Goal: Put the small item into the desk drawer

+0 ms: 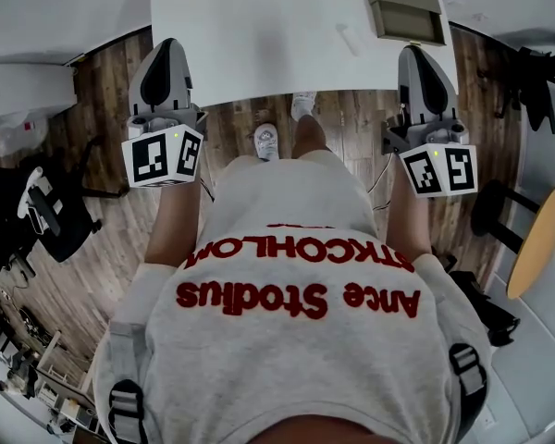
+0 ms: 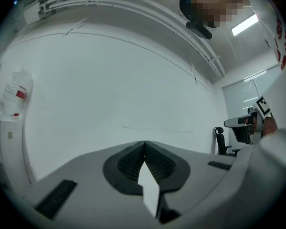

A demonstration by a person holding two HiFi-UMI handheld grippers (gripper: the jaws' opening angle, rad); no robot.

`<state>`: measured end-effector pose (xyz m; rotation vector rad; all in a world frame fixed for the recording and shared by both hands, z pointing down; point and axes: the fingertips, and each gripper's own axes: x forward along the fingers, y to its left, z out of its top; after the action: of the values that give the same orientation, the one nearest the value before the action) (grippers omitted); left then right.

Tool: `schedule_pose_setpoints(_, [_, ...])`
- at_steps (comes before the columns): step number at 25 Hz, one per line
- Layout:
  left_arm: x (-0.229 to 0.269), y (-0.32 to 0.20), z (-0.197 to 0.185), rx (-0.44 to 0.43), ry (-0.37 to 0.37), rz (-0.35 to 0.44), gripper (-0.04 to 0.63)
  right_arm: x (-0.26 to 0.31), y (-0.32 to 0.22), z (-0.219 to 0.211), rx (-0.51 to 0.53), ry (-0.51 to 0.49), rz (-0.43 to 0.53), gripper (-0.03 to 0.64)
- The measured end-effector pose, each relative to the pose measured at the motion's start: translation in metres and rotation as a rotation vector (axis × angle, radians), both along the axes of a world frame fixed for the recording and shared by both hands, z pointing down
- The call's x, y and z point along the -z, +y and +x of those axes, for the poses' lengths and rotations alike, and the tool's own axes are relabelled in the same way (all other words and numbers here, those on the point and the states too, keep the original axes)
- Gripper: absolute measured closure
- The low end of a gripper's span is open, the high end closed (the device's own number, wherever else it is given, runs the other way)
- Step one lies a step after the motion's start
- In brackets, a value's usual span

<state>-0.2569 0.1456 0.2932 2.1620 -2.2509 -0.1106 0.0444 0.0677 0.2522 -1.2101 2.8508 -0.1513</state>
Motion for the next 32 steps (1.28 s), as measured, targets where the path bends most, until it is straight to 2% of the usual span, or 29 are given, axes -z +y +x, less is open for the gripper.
schedule_pose_setpoints(6, [-0.001, -0.007, -0.001, 0.033, -0.007, -0.005, 0.588, -0.004, -0.015, -0.012, 0.057, -0.014, -0.002, 0.607])
schedule_pose_setpoints(12, [0.004, -0.024, -0.009, 0.091, -0.021, -0.011, 0.588, -0.001, -0.056, -0.026, 0.114, -0.042, 0.001, 0.607])
schedule_pose_setpoints(26, [0.016, -0.1, -0.009, 0.186, -0.058, 0.0, 0.588, -0.001, -0.151, -0.041, 0.239, -0.059, -0.014, 0.607])
schedule_pose_setpoints(32, [0.019, -0.132, 0.003, 0.211, -0.062, 0.0, 0.588, 0.001, -0.192, -0.04, 0.284, -0.078, -0.015, 0.607])
